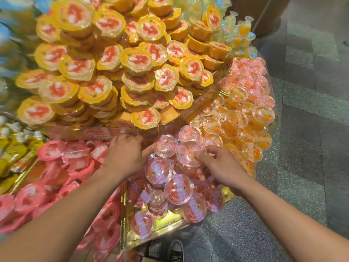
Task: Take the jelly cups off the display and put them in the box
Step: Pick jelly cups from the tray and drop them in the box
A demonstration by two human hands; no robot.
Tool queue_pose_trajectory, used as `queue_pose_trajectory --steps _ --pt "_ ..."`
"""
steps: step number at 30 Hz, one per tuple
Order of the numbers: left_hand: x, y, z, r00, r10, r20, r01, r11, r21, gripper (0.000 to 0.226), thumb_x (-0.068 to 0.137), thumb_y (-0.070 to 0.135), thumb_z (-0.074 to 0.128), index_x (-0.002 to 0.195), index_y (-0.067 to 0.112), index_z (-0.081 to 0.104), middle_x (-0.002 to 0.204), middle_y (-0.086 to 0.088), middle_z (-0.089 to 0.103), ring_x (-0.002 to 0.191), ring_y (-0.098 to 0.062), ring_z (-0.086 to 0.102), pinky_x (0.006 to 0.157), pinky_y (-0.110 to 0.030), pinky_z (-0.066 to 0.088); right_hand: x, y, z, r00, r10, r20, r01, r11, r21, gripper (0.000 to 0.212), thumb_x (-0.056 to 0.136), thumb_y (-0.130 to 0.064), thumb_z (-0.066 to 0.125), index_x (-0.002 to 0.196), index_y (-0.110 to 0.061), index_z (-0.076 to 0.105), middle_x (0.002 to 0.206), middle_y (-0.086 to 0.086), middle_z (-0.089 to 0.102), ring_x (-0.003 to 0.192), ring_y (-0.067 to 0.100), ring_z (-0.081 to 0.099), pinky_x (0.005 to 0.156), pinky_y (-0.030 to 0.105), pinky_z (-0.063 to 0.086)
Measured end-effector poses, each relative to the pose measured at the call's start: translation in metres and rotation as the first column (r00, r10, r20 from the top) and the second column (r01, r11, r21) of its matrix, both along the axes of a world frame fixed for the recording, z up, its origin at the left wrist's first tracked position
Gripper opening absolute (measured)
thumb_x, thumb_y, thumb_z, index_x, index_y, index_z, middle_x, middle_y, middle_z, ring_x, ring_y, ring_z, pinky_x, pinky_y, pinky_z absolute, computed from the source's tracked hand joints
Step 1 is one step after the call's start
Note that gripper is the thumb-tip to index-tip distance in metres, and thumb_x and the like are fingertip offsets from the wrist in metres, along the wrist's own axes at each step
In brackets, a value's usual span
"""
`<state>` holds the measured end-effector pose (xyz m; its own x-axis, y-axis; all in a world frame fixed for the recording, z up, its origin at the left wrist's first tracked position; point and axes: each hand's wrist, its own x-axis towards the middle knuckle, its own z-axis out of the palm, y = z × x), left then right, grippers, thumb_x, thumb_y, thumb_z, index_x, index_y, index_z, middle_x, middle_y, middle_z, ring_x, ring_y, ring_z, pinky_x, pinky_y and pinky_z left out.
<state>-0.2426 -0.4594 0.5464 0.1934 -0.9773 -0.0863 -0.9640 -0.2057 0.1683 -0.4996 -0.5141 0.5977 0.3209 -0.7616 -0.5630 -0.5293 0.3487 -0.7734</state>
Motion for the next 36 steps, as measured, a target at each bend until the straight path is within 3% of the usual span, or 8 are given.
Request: queue_pose_trajectory --steps 9,20,23,25,27,31,33,36 --pt "0.004 0.016 0.006 0.997 0.023 -0.073 -0.025 0.999 -0.027 0.075 0.089 0.077 0.019 0.103 0.022 0.068 0.098 -0.003 0.071 0.103 -0.029 0.06 0.092 -0.046 0.043 -0.005 0.003 0.006 1.0 -0.005 -0.024 0.005 1.0 -0.024 0.005 0.098 -0.03 0.063 0.099 -0.025 0.06 0.06 0.006 0.059 0.052 0.024 0.053 0.042 0.026 0.035" --pt "0.01 0.043 0.022 0.993 0.055 -0.109 -0.056 0.998 -0.006 0.08 0.088 0.076 0.019 0.118 0.019 0.067 0.116 -0.002 0.071 0.114 -0.027 0.059 0.099 -0.046 0.042 -0.003 0.01 0.013 0.991 -0.032 -0.133 0.024 0.998 -0.056 0.061 0.095 -0.045 0.064 0.145 -0.018 0.042 0.071 0.008 0.065 0.049 0.018 0.055 0.043 0.026 0.034" --pt "0.016 0.056 0.023 0.991 0.059 -0.12 -0.063 0.998 -0.03 0.073 0.091 0.074 0.023 0.116 0.021 0.067 0.114 -0.002 0.07 0.113 -0.028 0.06 0.098 -0.049 0.043 -0.003 0.016 0.026 0.965 -0.065 -0.255 -0.006 0.964 -0.267 0.065 0.096 -0.053 0.055 0.147 -0.017 0.04 0.087 0.009 0.07 0.064 0.018 0.065 0.054 0.03 0.048" --pt "0.021 0.067 0.028 0.992 0.039 -0.119 -0.045 0.997 -0.056 0.069 0.092 0.074 0.023 0.112 0.023 0.065 0.11 -0.002 0.069 0.111 -0.03 0.059 0.098 -0.051 0.043 -0.004 0.023 0.037 0.948 -0.115 -0.296 -0.054 0.861 -0.506 0.058 0.096 -0.056 0.051 0.141 -0.019 0.047 0.093 0.004 0.068 0.077 0.016 0.065 0.066 0.031 0.049" --pt "0.025 0.082 0.038 0.994 0.034 -0.102 -0.037 0.999 -0.028 0.075 0.091 0.075 0.018 0.126 0.023 0.06 0.13 -0.005 0.062 0.127 -0.03 0.049 0.108 -0.054 0.035 0.002 0.039 0.05 0.962 -0.08 -0.26 -0.119 0.737 -0.666 0.054 0.096 -0.056 0.049 0.139 -0.023 0.051 0.105 -0.004 0.067 0.096 0.016 0.063 0.08 0.033 0.048" --pt "0.038 0.117 0.058 0.996 0.037 -0.081 -0.031 0.996 0.079 0.096 0.079 0.083 -0.002 0.156 0.032 0.025 0.167 -0.004 0.013 0.154 -0.026 0.004 0.122 -0.055 0.003 0.03 0.078 0.061 0.853 0.163 -0.496 -0.494 0.561 -0.665 0.075 0.094 -0.069 0.031 0.152 -0.023 0.036 0.159 0.005 0.031 0.149 0.023 0.022 0.121 0.039 0.019" --pt "0.044 0.132 0.068 0.998 0.021 -0.067 -0.014 0.995 0.094 0.097 0.078 0.086 -0.004 0.158 0.034 0.012 0.168 -0.003 0.001 0.154 -0.025 -0.007 0.122 -0.054 -0.004 0.046 0.095 0.063 0.758 0.222 -0.613 -0.619 0.54 -0.57 0.085 0.088 -0.076 0.018 0.158 -0.028 0.021 0.168 0.001 0.005 0.155 0.023 -0.005 0.125 0.047 0.006" --pt "0.054 0.157 0.084 0.999 0.005 -0.032 -0.001 0.993 0.117 0.09 0.084 0.085 0.003 0.159 0.035 0.002 0.167 -0.002 -0.01 0.153 -0.025 -0.018 0.12 -0.053 -0.014 0.067 0.121 0.065 0.64 0.273 -0.718 -0.737 0.481 -0.475 0.095 0.081 -0.082 0.004 0.16 -0.031 0.008 0.168 0.003 -0.011 0.153 0.026 -0.02 0.124 0.055 0.0"
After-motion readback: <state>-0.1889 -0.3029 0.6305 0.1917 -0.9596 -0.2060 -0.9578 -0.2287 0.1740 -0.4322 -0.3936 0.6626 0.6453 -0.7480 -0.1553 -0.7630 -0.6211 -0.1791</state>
